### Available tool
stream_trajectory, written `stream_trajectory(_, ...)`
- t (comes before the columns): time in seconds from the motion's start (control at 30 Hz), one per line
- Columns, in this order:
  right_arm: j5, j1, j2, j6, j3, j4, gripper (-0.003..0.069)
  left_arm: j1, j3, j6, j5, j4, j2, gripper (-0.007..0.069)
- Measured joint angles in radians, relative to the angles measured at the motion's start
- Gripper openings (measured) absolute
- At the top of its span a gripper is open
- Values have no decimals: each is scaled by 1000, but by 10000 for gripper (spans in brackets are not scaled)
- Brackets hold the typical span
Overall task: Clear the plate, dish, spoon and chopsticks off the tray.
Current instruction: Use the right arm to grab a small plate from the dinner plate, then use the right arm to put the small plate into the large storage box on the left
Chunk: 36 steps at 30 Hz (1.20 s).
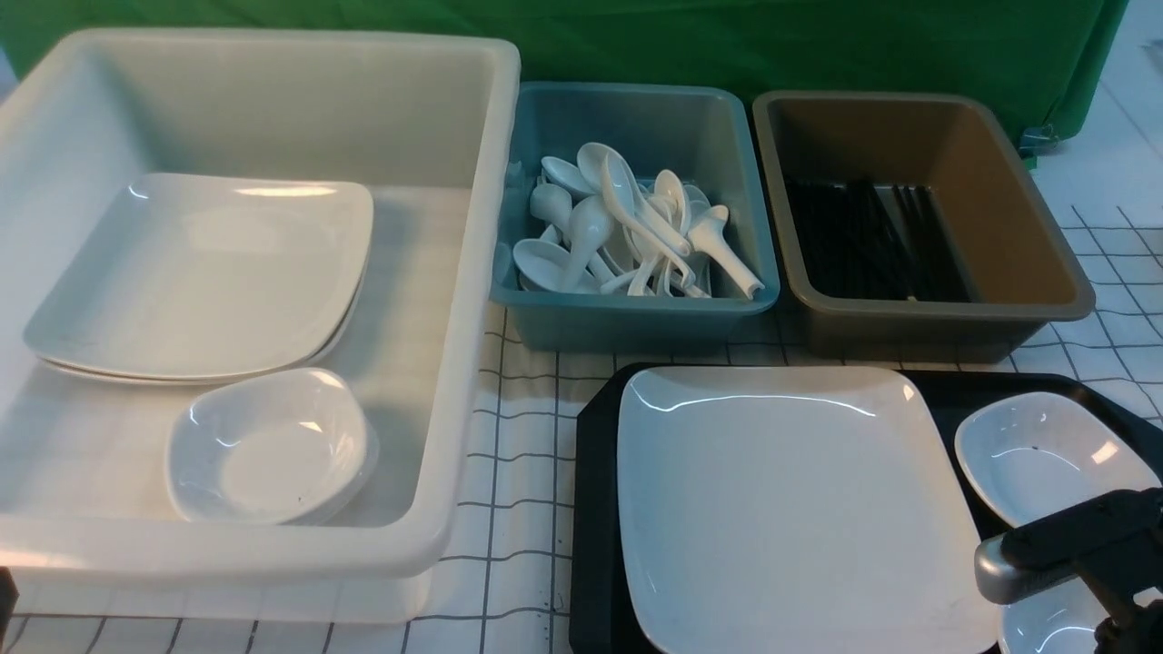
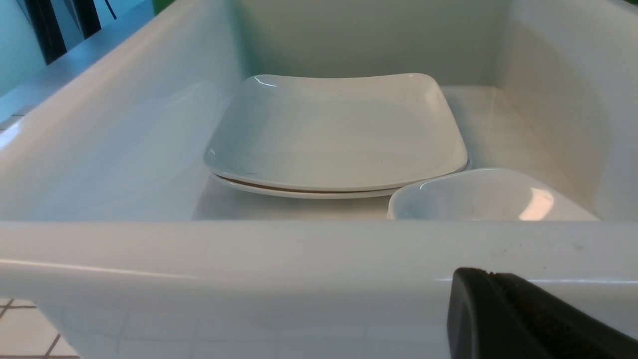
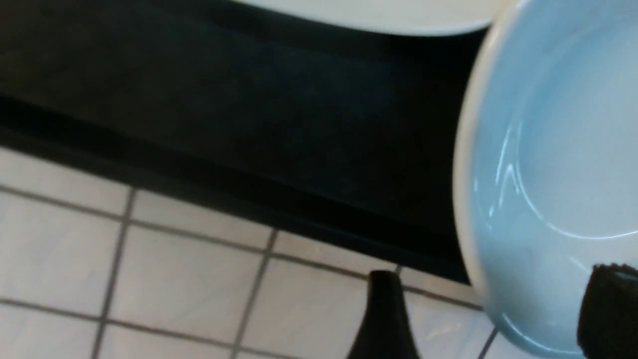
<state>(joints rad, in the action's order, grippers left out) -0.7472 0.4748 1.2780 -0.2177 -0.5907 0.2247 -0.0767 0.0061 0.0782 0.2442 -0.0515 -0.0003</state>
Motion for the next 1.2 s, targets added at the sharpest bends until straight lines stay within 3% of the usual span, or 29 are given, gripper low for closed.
stream_trajectory(0.43,25,0,203,-14,-59,84,514,0,0,0,0,0,0,21)
stream_trajectory(0.6,40,0,257,-15,-60,99,449,0,0,3,0,0,0,21)
stream_trajectory(0.73,12,0,270,-14,-72,100,309,0,0,3,0,0,0,21)
stream_trajectory(0.97,-236,3,199,18,-175,101,75,0,0,2,0,0,0,21)
stream_trajectory(1.1,-368,3,114,31,-229,90,73,0,0,2,0,0,0,21)
stream_trajectory(1.2,-380,3,18,46,-280,87,73,0,0,2,0,0,0,21)
